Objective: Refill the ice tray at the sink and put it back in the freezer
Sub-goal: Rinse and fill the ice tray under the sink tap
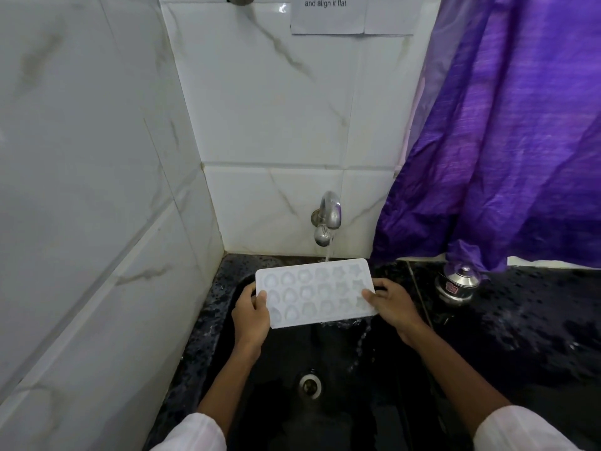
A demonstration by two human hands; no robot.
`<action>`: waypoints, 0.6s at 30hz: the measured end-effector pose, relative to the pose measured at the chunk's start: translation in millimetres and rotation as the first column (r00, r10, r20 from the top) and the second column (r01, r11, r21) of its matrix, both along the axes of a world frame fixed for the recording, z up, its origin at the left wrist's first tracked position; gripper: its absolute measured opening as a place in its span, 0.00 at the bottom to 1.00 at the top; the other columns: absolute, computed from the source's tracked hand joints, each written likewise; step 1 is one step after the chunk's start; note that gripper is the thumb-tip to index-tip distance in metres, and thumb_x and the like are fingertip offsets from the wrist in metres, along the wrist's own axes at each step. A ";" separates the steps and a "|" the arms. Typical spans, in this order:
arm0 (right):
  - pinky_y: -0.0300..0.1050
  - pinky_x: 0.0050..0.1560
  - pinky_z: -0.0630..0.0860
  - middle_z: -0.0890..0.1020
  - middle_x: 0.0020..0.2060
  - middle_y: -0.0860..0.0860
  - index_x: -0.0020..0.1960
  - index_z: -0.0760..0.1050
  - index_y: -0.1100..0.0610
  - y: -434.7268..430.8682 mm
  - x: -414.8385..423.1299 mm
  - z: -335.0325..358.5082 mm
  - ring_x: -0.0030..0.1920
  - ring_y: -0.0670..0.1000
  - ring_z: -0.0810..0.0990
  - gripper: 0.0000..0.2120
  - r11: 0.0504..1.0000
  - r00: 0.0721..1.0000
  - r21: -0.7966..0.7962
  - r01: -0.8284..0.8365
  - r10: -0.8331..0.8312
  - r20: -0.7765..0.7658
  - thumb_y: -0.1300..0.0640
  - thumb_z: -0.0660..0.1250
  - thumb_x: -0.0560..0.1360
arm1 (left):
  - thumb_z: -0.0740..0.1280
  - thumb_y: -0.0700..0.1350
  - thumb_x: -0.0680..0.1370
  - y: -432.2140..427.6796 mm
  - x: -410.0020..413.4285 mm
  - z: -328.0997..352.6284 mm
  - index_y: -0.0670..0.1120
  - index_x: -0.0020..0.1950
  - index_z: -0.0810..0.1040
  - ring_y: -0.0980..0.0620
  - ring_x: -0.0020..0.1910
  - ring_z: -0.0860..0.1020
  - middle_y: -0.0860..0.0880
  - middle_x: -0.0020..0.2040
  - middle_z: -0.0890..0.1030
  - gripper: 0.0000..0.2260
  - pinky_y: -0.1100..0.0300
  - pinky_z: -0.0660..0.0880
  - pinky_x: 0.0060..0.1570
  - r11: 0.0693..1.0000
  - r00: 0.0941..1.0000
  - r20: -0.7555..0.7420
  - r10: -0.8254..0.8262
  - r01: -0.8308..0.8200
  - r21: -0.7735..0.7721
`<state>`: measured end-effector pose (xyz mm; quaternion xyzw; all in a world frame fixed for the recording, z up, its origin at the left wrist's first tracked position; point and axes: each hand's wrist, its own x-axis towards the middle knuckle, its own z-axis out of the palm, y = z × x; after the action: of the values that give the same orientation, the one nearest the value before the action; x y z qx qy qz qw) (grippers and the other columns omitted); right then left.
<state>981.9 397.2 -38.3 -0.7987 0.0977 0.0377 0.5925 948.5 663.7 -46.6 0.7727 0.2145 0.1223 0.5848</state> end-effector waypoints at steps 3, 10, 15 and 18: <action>0.35 0.37 0.79 0.85 0.47 0.49 0.57 0.77 0.55 -1.0 -3.9 -5.0 0.45 0.47 0.85 0.10 1.000 1.000 -0.001 0.023 -0.023 0.005 0.59 0.70 0.77 | 0.62 0.42 0.83 2.4 -2.0 -3.6 0.46 0.63 0.78 0.47 0.52 0.82 0.46 0.53 0.84 0.11 0.45 0.80 0.54 0.999 0.999 0.050 -0.009 0.007 0.043; 0.37 0.41 0.80 0.85 0.45 0.49 0.50 0.78 0.52 -3.6 -15.4 -20.1 0.44 0.46 0.85 0.06 0.997 0.999 -0.071 0.026 -0.023 0.046 0.58 0.72 0.75 | 0.64 0.39 0.82 3.4 -8.1 -11.2 0.42 0.64 0.78 0.46 0.55 0.81 0.44 0.57 0.83 0.11 0.43 0.79 0.56 0.995 0.998 0.060 0.005 -0.011 0.099; 0.42 0.47 0.80 0.84 0.44 0.45 0.48 0.76 0.49 -7.3 -19.8 -16.5 0.45 0.44 0.83 0.06 0.986 0.996 -0.160 0.047 -0.033 0.086 0.57 0.72 0.75 | 0.66 0.38 0.81 6.3 -12.4 -14.6 0.41 0.61 0.79 0.47 0.55 0.82 0.45 0.55 0.83 0.09 0.46 0.80 0.56 0.995 0.994 0.097 -0.056 0.047 0.093; 0.41 0.48 0.80 0.83 0.45 0.44 0.50 0.77 0.53 -10.6 -20.9 -13.1 0.46 0.42 0.82 0.06 0.979 0.986 -0.199 0.035 -0.002 0.165 0.58 0.72 0.75 | 0.67 0.37 0.80 6.0 -12.4 -14.7 0.44 0.57 0.80 0.51 0.51 0.82 0.51 0.51 0.83 0.07 0.51 0.80 0.55 0.993 0.986 0.151 -0.066 0.051 0.104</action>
<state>961.0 386.5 -51.4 -0.8540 0.0595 -0.0436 0.5151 936.0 669.7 -61.2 0.7950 0.1395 0.1751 0.5638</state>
